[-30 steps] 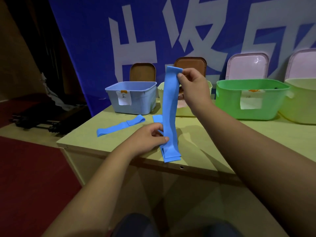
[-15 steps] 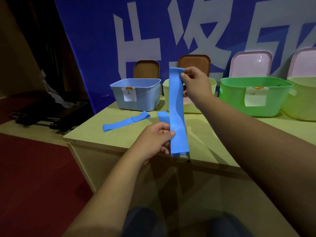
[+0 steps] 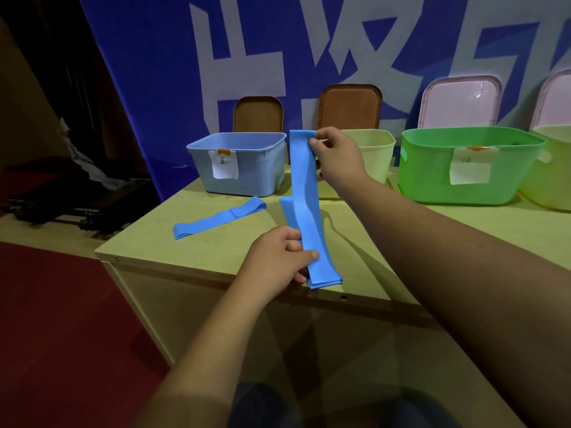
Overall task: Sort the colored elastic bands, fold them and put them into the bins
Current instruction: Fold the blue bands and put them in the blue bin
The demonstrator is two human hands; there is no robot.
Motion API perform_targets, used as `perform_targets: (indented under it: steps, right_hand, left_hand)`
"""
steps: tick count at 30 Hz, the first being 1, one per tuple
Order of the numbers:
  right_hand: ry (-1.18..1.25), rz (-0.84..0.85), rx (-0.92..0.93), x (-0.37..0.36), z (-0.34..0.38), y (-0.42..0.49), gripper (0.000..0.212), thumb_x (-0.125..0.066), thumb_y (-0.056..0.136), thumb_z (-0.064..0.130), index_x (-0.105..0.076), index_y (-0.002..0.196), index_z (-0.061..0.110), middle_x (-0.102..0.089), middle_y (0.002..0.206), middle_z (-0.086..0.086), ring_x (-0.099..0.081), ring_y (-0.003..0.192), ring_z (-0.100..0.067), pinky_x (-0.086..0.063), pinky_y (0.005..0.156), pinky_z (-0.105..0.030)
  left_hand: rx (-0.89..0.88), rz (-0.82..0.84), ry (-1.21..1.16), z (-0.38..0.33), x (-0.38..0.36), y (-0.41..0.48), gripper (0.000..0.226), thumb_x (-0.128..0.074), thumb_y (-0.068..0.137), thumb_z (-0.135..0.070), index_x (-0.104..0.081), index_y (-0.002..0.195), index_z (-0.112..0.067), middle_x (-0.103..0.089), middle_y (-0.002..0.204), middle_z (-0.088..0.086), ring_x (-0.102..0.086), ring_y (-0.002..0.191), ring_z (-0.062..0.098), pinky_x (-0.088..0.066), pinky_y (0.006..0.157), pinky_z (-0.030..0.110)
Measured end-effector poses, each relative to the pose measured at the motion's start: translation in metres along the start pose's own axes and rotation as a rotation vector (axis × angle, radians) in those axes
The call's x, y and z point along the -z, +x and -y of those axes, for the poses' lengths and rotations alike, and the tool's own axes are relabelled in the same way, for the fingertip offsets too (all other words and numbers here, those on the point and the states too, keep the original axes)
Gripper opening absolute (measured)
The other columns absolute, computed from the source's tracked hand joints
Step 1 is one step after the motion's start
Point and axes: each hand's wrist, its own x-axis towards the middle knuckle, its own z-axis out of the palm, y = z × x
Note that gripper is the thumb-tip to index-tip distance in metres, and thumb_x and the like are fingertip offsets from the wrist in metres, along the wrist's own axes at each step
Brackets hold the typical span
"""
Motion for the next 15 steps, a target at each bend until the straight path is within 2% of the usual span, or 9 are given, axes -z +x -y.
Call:
perform_targets:
  steps: [3, 7, 11, 15]
  right_hand:
    - [-0.055, -0.014, 0.002, -0.005, -0.014, 0.007, 0.009, -0.063, 0.099, 0.04, -0.07, 0.094, 0.043, -0.075, 0.083, 0.008, -0.075, 0.074, -0.019, -0.066, 0.066, -0.05]
    - [-0.065, -0.028, -0.005, -0.009, -0.026, 0.012, 0.01, -0.064, 0.096, 0.043, -0.071, 0.089, 0.044, -0.074, 0.08, 0.012, -0.074, 0.073, -0.018, -0.066, 0.066, -0.05]
    - [-0.1, -0.028, 0.008, -0.012, -0.034, 0.02, 0.009, -0.063, 0.092, 0.05, -0.071, 0.089, 0.047, -0.073, 0.077, 0.02, -0.074, 0.071, -0.016, -0.066, 0.07, -0.05]
    - [-0.148, -0.021, 0.025, -0.017, -0.035, 0.024, 0.013, -0.06, 0.095, 0.05, -0.069, 0.088, 0.045, -0.071, 0.073, 0.027, -0.075, 0.068, -0.012, -0.062, 0.09, -0.049]
  left_hand:
    - [0.002, -0.007, 0.016, -0.001, -0.001, 0.0, 0.036, -0.085, 0.091, -0.019, -0.065, 0.121, -0.024, -0.077, 0.087, -0.011, -0.071, 0.056, 0.011, -0.064, 0.067, 0.033]
    - [0.013, 0.008, 0.003, -0.003, -0.001, 0.0, 0.041, -0.086, 0.091, -0.018, -0.065, 0.125, -0.024, -0.075, 0.085, -0.007, -0.07, 0.056, 0.009, -0.059, 0.061, 0.026]
    - [0.036, 0.049, -0.002, -0.002, 0.002, 0.003, 0.042, -0.088, 0.087, -0.013, -0.067, 0.122, -0.021, -0.073, 0.07, -0.007, -0.07, 0.061, 0.015, -0.06, 0.063, 0.03]
    - [0.054, 0.043, 0.083, -0.004, 0.005, 0.002, 0.049, -0.088, 0.087, -0.014, -0.066, 0.131, -0.019, -0.073, 0.074, -0.004, -0.071, 0.058, 0.014, -0.059, 0.061, 0.025]
